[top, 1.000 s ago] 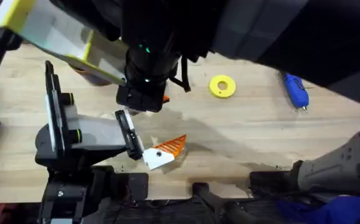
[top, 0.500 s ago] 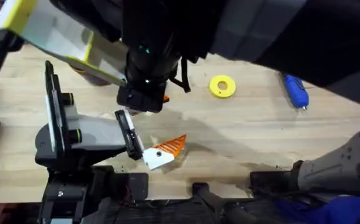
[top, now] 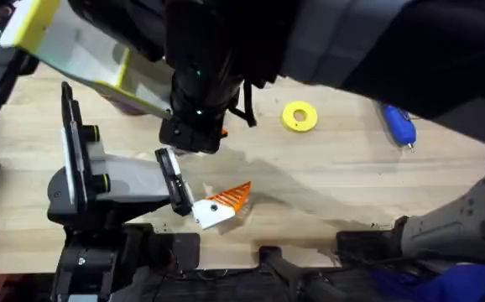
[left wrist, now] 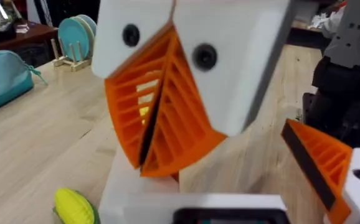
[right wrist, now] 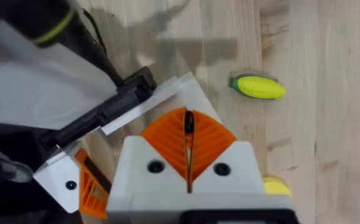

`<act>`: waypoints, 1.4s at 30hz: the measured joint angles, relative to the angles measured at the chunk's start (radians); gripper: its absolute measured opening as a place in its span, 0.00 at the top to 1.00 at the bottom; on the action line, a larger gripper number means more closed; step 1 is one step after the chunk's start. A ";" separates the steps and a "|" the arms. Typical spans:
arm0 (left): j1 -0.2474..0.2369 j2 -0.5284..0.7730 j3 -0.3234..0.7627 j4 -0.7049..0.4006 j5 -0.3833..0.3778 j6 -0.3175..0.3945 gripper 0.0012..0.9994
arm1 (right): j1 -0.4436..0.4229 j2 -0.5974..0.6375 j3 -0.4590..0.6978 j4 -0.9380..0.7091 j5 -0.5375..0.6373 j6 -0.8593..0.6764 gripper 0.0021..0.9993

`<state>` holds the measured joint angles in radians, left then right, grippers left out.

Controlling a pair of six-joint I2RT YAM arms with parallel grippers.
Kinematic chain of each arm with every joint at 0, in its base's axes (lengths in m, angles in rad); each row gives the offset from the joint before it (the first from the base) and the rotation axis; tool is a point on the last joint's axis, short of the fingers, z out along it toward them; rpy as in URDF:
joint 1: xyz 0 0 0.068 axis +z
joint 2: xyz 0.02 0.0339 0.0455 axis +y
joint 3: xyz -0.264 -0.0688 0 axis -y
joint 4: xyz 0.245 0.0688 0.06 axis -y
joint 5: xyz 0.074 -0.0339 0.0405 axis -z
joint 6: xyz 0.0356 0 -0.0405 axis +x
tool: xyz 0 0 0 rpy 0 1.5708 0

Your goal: Pick up the gripper from the table and insert it into the empty holder that is missing its gripper. Then pick up a screw, insert it into the mounting hole, and use the screwdriver to tighten it. Finally, clean up the table by picking up the vegetable and placing it into the bucket.

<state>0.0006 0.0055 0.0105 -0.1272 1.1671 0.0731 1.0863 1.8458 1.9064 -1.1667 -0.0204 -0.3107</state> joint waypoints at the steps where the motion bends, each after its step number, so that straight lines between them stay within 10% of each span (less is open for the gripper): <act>1: 0.000 0.000 0.000 0.000 0.000 0.000 0.01 | 0.000 0.000 0.000 0.002 0.000 0.000 1.00; 25: 0.000 0.000 0.000 0.000 -0.001 -0.002 0.01 | 0.000 0.000 -0.003 0.012 0.000 0.000 1.00; 32: 0.000 0.000 0.000 0.000 0.002 -0.002 0.01 | -0.010 -0.001 -0.004 0.011 0.027 0.001 0.05; 42: 0.000 0.000 0.000 0.000 0.002 -0.002 0.01 | -0.019 -0.002 -0.004 0.012 0.027 0.000 0.00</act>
<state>0.0010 0.0055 0.0101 -0.1276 1.1694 0.0708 1.0670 1.8439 1.9026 -1.1545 0.0067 -0.3107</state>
